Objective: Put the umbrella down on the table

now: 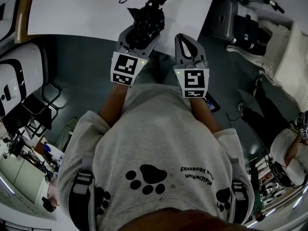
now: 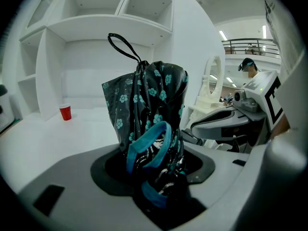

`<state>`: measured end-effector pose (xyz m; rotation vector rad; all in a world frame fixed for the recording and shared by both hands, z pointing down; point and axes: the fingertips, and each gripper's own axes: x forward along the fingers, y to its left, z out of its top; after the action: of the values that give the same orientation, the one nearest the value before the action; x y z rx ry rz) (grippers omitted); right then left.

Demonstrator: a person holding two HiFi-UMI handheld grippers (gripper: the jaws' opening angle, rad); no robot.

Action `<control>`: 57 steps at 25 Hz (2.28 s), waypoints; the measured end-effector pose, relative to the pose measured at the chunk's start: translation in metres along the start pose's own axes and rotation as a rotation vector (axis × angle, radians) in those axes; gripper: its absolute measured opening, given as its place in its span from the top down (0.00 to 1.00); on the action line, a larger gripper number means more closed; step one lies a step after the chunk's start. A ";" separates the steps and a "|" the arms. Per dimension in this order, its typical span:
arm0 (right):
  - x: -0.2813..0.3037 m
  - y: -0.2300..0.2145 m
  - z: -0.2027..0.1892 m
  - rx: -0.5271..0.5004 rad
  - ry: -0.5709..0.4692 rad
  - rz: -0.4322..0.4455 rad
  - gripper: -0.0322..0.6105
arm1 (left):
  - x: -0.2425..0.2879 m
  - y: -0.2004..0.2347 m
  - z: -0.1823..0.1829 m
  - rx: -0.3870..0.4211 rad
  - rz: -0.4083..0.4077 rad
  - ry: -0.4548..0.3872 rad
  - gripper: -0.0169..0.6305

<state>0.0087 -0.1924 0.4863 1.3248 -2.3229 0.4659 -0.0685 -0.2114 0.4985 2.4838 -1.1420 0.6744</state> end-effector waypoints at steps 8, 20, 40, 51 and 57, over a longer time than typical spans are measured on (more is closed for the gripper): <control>0.010 -0.008 -0.008 0.016 0.022 0.004 0.89 | 0.025 0.003 -0.013 0.010 -0.005 0.062 0.57; 0.018 -0.025 -0.015 0.042 0.046 0.006 0.89 | 0.055 0.001 -0.022 0.017 -0.009 0.127 0.57; 0.029 -0.040 -0.027 0.099 0.070 0.000 0.89 | 0.086 0.002 -0.037 0.015 -0.004 0.273 0.57; 0.032 -0.041 -0.031 0.105 0.091 -0.004 0.89 | 0.096 0.001 -0.051 -0.008 -0.030 0.377 0.57; 0.038 -0.041 -0.035 0.109 0.109 -0.001 0.89 | 0.100 0.002 -0.055 -0.020 -0.039 0.409 0.57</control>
<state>0.0339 -0.2232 0.5395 1.3159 -2.2353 0.6557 -0.0286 -0.2490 0.5986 2.2022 -0.9362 1.0897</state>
